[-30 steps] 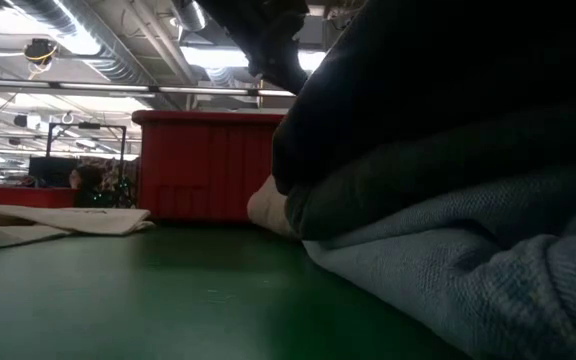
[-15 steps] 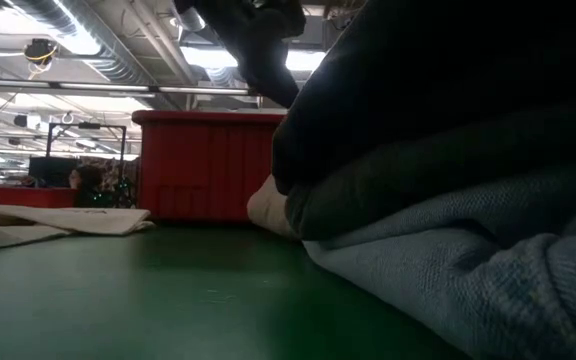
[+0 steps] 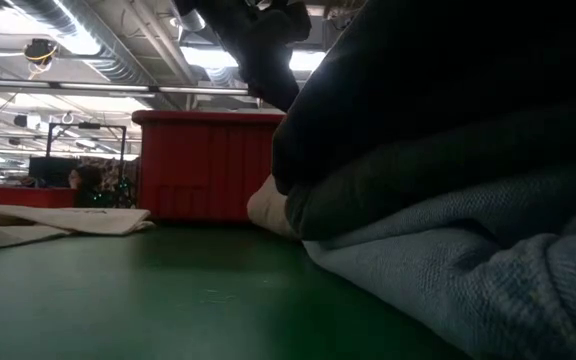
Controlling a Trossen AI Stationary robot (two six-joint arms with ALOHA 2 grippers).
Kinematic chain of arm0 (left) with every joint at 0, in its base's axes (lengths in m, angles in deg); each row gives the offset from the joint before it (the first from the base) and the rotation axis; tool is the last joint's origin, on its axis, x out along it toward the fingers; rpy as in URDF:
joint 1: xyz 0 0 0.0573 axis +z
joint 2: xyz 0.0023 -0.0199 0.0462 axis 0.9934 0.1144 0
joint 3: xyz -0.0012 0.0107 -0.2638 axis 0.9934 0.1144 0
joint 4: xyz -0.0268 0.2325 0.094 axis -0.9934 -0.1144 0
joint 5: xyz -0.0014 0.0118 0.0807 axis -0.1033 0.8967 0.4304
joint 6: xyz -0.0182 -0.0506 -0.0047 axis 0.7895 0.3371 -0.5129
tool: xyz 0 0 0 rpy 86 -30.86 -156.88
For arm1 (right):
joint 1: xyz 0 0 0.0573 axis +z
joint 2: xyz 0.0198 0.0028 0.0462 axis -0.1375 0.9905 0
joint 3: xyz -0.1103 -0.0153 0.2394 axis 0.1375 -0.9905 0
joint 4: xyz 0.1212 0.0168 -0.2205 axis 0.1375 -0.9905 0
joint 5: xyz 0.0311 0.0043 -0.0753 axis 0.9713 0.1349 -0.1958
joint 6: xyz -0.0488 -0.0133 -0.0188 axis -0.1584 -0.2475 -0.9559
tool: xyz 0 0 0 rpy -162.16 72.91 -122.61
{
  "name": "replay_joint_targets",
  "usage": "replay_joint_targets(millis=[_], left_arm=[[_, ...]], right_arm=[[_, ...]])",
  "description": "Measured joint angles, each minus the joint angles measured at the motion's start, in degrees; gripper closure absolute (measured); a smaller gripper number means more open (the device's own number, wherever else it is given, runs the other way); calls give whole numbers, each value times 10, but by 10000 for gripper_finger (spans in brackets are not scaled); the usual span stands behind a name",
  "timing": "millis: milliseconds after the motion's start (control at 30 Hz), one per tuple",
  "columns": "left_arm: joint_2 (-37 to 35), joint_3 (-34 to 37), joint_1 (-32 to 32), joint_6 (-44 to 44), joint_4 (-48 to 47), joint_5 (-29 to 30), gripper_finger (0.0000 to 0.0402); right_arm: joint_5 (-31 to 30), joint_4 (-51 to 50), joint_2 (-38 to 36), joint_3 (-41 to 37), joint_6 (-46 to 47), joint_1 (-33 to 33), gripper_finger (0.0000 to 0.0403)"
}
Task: Fold Laundry from Bin
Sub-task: Fold the brown shorts
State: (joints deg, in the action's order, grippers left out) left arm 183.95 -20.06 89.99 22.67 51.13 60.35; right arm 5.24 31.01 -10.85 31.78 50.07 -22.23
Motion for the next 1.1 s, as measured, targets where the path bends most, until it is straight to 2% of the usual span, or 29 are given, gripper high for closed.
replay_joint_targets(millis=[167, 267, 333, 400, 467, 500, 667, 767, 1100], left_arm=[[10, 0, -5, -1, -3, 0, 264], [16, 0, -5, -1, 3, 0, 264], [17, 0, -5, -1, -1, 0, 264], [17, 0, -5, -2, 1, 0, 264], [18, 0, -5, -1, 1, 0, 264], [18, 0, -5, -1, 0, 0, 264], [18, 0, -5, -2, 0, 0, 264], [18, 0, -5, -2, 1, 0, 264], [18, 0, -5, -2, 2, 1, 264]], right_arm=[[74, 56, 47, 0, -4, -8, 229], [77, 56, 65, 3, -5, -7, 246], [72, 54, 71, 10, -5, -7, 276], [61, 42, 71, 22, -15, -7, 324], [50, 12, 70, 47, -47, -7, 376], [47, -12, 67, 62, -64, -7, 388], [31, -188, 63, 167, -84, -7, 377], [18, -297, 63, 213, -84, -7, 393], [35, -493, 81, 220, 10, -7, 378]])
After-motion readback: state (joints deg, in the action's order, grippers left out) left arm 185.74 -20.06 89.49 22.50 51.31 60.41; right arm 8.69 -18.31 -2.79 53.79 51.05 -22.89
